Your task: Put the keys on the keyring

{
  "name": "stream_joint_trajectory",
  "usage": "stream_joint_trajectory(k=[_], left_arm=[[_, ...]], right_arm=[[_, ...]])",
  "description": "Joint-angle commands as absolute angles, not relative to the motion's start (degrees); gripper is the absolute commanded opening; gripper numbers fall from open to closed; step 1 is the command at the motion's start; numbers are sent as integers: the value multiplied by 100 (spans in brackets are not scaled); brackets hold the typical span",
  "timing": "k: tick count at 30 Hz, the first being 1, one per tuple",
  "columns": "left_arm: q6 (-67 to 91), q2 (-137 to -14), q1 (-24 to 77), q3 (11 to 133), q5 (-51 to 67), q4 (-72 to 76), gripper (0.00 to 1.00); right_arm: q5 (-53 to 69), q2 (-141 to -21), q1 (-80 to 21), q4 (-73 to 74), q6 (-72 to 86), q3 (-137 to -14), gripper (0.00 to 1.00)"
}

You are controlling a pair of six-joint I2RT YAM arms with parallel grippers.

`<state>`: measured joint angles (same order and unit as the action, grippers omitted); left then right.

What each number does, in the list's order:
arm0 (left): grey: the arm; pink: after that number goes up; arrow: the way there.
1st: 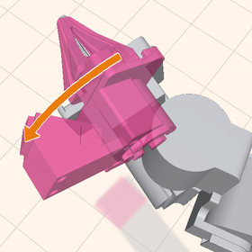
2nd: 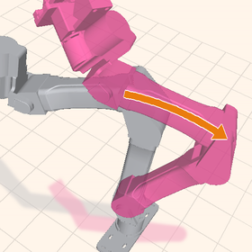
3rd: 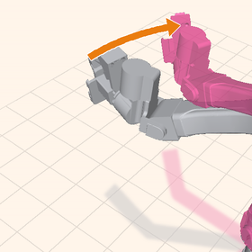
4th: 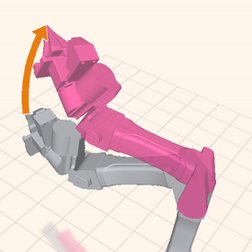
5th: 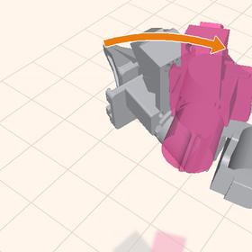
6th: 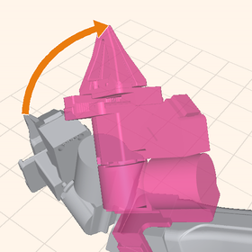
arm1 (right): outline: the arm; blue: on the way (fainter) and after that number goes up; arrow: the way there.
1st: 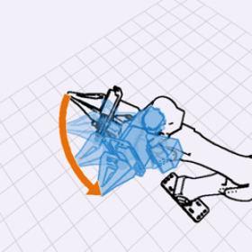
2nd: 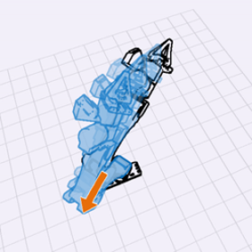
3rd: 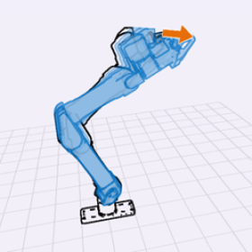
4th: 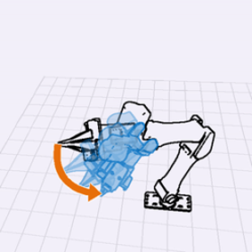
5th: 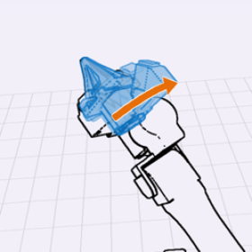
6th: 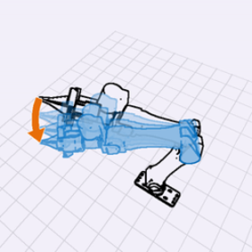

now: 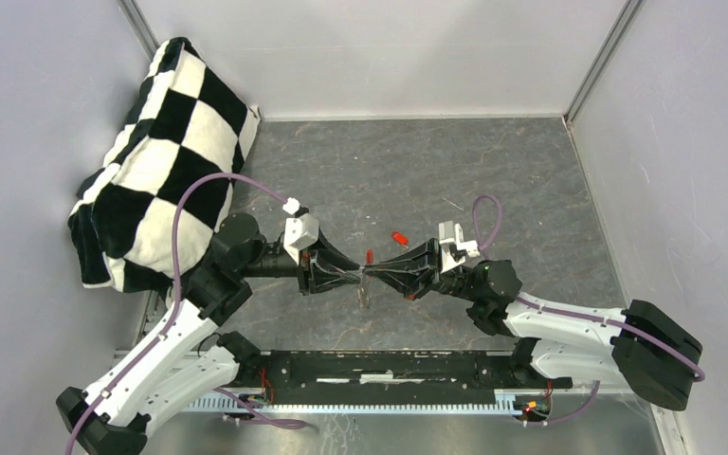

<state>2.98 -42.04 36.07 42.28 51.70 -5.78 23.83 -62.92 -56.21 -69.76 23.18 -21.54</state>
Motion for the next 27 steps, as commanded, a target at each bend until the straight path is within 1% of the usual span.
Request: stream_joint_trajectory(k=[1, 5, 11, 14, 15, 22, 24, 27], left_arm=[[928, -4237, 3595, 4176, 5434, -20, 37], [870, -4225, 3594, 4132, 5532, -65, 30], [646, -4153, 3589, 4050, 5590, -324, 29], [638, -4138, 3586, 4019, 5522, -242, 19], [676, -4148, 3586, 4014, 5484, -201, 18], [1023, -4181, 3578, 4014, 5319, 265, 11], [1094, -4179, 3577, 4030, 5282, 327, 7], [1152, -4199, 3569, 4088, 5250, 363, 6]], right_arm=[[2276, -6302, -5658, -7392, 2350, -2318, 1], [2251, -6263, -5660, -7392, 2340, -2295, 0], [2207, -6230, -5660, -7417, 2354, -2285, 1], [2229, -6242, -5660, -7463, 2403, -2282, 1], [2240, -6257, -5660, -7487, 2419, -2279, 1], [2285, -6404, -5697, -7676, 2538, -2260, 1], [2323, -6433, -5703, -7690, 2540, -2268, 1], [2372, -6436, -5705, -7682, 2502, -2242, 1]])
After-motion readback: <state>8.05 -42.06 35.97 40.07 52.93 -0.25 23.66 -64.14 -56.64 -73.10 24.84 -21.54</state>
